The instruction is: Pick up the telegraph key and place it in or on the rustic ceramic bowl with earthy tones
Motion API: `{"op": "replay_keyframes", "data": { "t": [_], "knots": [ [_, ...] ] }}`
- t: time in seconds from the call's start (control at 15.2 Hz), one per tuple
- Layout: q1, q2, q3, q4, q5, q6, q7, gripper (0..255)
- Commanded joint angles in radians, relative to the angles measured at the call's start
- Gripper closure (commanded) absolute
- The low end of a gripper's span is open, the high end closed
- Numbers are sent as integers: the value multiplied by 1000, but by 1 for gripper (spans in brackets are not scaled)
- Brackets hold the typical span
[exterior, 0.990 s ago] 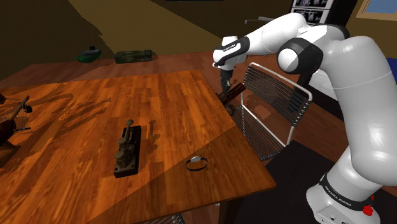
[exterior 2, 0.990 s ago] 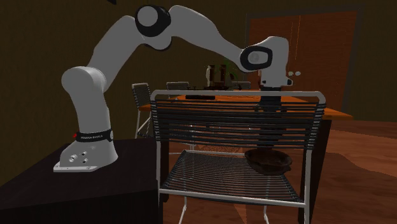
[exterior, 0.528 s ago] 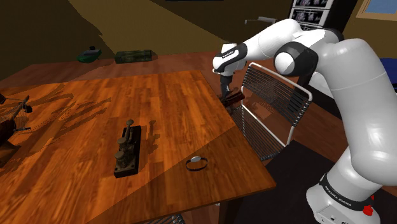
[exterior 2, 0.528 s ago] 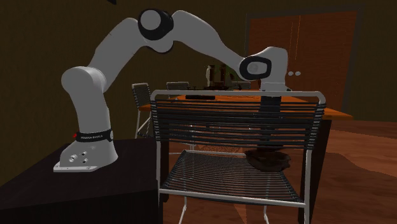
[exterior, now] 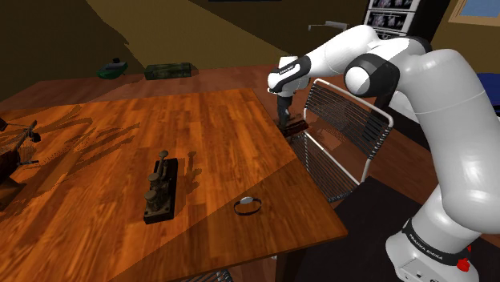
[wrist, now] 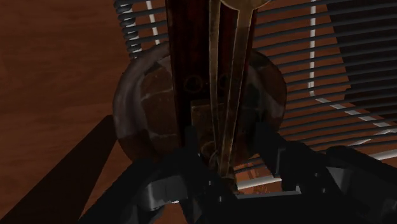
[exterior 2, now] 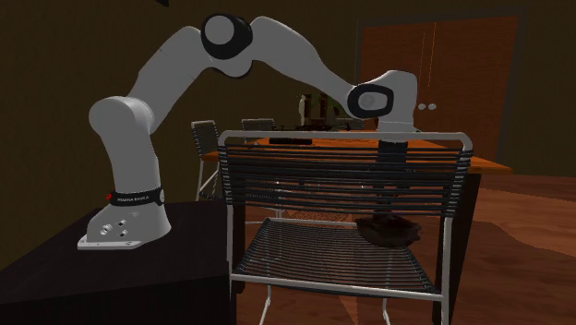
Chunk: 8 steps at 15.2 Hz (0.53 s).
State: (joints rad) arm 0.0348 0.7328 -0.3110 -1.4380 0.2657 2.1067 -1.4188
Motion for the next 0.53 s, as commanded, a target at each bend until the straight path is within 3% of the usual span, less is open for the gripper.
{"op": "replay_keyframes", "data": {
  "t": [0.0,0.26,0.46],
  "knots": [
    [0,0,0,0,0,0,0,0],
    [0,0,0,1,0,0,0,0],
    [3,-45,-11,30,-15,-73,9,0]
  ]
}}
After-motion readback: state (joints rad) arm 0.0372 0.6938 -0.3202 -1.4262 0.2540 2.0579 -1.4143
